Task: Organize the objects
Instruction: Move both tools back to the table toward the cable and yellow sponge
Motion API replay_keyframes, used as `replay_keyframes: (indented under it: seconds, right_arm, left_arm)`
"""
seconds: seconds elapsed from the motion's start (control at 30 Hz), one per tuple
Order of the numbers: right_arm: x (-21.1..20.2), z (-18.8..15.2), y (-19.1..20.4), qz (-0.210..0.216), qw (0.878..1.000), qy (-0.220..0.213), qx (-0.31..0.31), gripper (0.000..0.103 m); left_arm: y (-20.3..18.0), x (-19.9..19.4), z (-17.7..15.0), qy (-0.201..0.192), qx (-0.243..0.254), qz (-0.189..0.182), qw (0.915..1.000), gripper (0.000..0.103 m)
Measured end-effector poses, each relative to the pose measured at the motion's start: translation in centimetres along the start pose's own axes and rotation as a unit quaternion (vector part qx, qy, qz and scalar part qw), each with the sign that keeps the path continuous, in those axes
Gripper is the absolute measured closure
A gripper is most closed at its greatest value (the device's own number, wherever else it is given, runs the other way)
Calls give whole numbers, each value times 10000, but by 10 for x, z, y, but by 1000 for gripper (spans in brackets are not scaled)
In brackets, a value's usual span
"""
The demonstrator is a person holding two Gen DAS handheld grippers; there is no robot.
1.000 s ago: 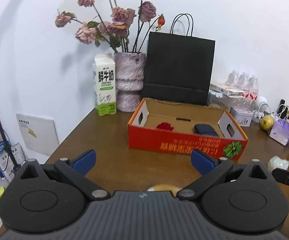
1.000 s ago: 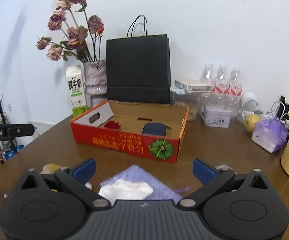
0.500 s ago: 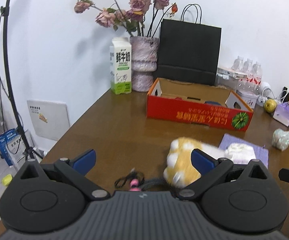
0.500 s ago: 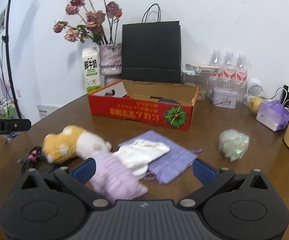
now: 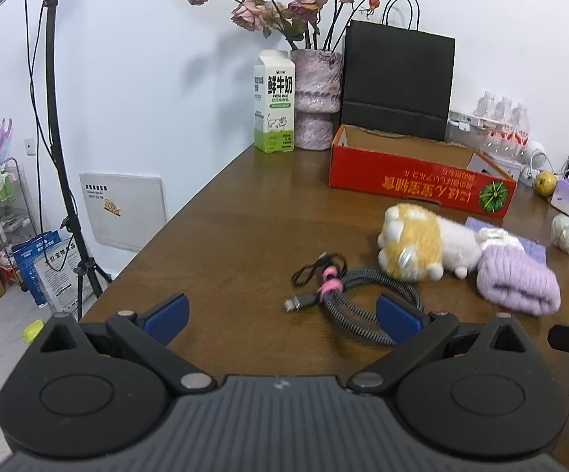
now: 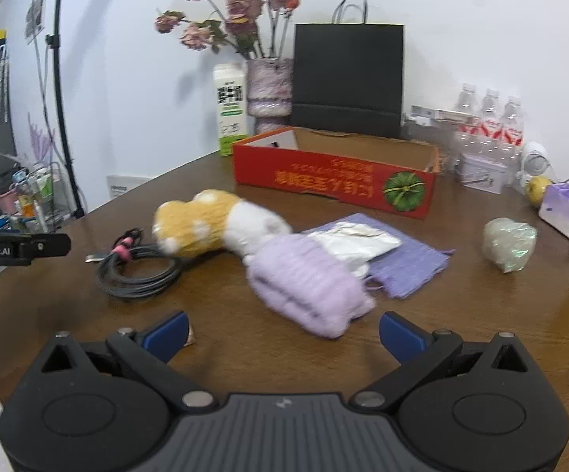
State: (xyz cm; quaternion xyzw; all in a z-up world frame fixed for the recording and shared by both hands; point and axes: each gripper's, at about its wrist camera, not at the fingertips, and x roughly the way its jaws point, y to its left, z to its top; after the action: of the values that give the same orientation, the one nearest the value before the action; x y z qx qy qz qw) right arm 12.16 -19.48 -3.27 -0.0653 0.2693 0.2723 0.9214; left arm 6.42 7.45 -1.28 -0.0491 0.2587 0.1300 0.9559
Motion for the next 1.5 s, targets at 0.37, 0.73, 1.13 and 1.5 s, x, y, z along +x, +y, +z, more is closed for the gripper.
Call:
replay_keyframes:
  seconds: [0.37, 0.73, 1.13, 1.5]
  right_arm:
    - [10, -12, 32, 343, 9994, 93, -59, 0]
    - [21, -12, 46, 374, 9990, 67, -243, 16]
    - [40, -10, 56, 621, 9970, 231, -409, 71]
    - [22, -3, 32, 424, 9987, -222, -171, 72]
  left_arm:
    - [10, -15, -27, 1, 50, -197, 9998, 0]
    - [16, -15, -37, -84, -14, -262, 9996, 0]
    - [26, -14, -42, -87, -122, -261, 9995, 0]
    - [12, -4, -33, -56, -31, -354, 9994, 0]
